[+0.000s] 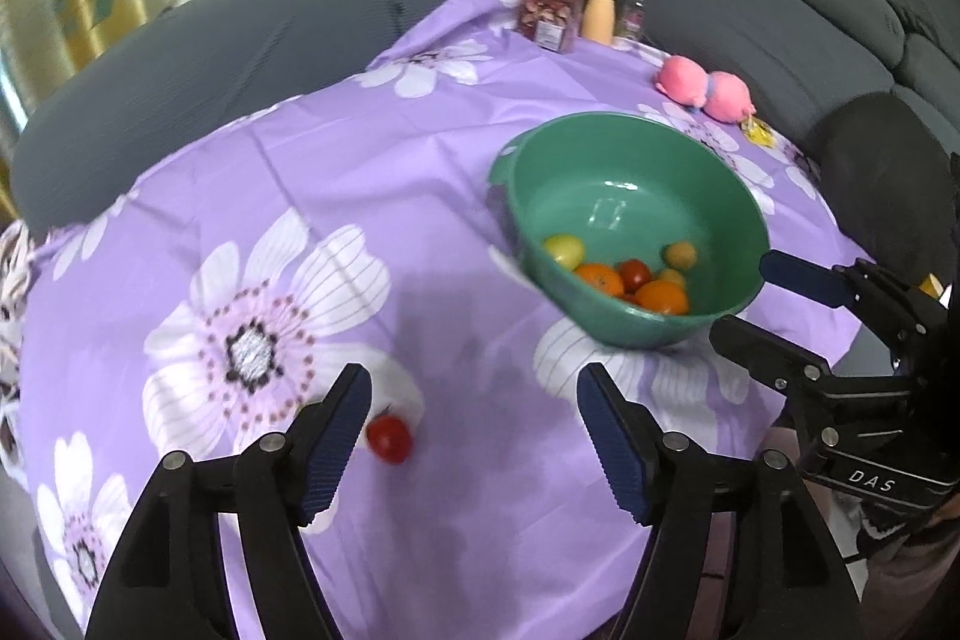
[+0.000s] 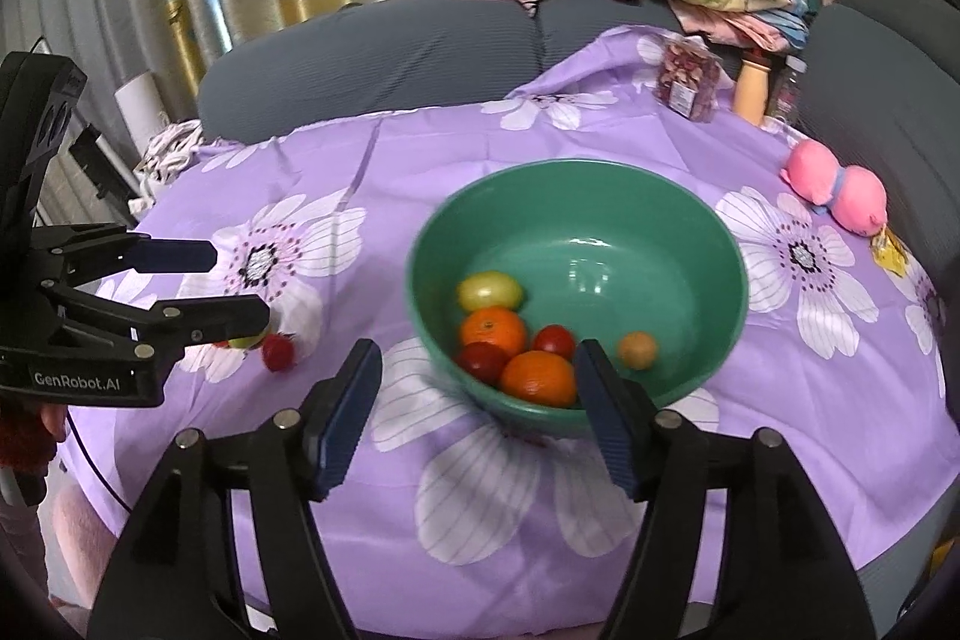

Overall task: Organize fruits
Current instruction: 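Move both open grippers back over the remaining fruits, then close both grippers together on the green mango from opposite sides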

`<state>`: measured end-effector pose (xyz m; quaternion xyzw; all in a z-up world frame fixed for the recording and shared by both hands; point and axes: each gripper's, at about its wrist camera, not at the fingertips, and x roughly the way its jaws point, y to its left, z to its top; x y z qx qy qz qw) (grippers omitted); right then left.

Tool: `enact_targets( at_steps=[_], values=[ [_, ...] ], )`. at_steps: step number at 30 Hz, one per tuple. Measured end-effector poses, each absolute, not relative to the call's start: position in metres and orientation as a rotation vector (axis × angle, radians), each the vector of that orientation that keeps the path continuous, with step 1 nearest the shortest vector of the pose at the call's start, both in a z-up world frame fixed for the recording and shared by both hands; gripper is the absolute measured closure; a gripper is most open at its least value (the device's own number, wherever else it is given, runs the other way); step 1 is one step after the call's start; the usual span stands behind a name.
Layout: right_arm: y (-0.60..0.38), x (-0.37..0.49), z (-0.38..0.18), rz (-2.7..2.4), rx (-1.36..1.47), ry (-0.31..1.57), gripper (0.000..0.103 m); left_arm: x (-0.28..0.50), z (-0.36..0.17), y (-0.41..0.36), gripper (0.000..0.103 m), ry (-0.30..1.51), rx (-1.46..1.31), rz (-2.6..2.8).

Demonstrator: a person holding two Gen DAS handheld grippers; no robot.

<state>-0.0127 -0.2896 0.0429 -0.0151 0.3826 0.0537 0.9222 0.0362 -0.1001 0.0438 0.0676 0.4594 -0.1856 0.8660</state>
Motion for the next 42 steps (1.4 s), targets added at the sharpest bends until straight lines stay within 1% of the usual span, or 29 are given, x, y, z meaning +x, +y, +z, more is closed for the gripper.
enact_targets(
  at_steps=[22,42],
  values=[
    [-0.218,-0.019,0.045,0.267,-0.136,0.805,0.036,0.001,0.025,-0.016,0.032,1.001,0.005,-0.270],
    [-0.165,-0.010,0.007,0.392,-0.200,0.934,0.036,-0.006,-0.008,0.025,0.032,1.063,-0.088,-0.244]
  ],
)
